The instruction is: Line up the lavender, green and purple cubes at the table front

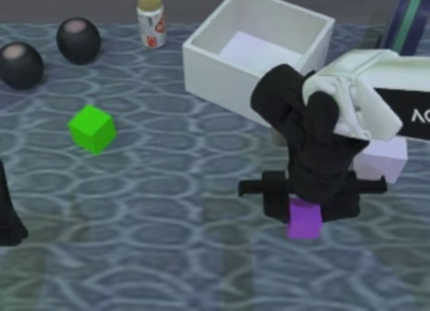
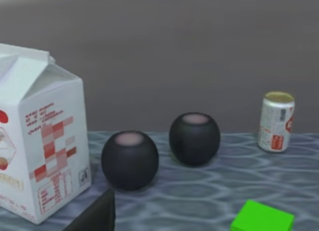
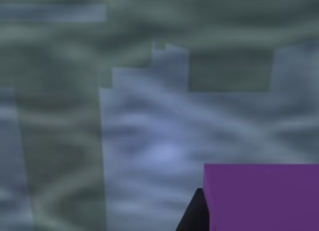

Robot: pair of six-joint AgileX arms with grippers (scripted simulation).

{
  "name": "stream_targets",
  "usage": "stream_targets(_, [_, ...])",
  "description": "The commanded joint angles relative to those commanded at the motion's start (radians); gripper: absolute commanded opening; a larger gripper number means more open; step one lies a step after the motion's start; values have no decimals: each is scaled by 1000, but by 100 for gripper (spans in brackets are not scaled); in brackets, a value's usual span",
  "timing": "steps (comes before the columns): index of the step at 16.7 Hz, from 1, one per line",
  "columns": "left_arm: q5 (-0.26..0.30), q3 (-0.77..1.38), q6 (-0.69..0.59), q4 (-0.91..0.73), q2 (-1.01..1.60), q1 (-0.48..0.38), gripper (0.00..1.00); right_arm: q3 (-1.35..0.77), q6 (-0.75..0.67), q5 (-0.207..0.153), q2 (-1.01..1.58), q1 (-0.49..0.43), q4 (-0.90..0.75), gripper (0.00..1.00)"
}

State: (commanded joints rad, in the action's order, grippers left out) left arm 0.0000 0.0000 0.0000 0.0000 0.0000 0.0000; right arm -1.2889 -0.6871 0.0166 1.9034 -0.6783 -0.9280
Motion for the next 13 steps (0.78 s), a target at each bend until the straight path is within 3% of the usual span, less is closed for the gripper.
stream_targets(5, [0,0,0,0,0,0,100,97,-4,0,71,-7,175,0])
stream_targets(10, [0,0,0,0,0,0,100,107,-5,0,79,-8,189,0])
stream_targets(13, [0,0,0,0,0,0,100,107,-5,0,79,-8,189,23])
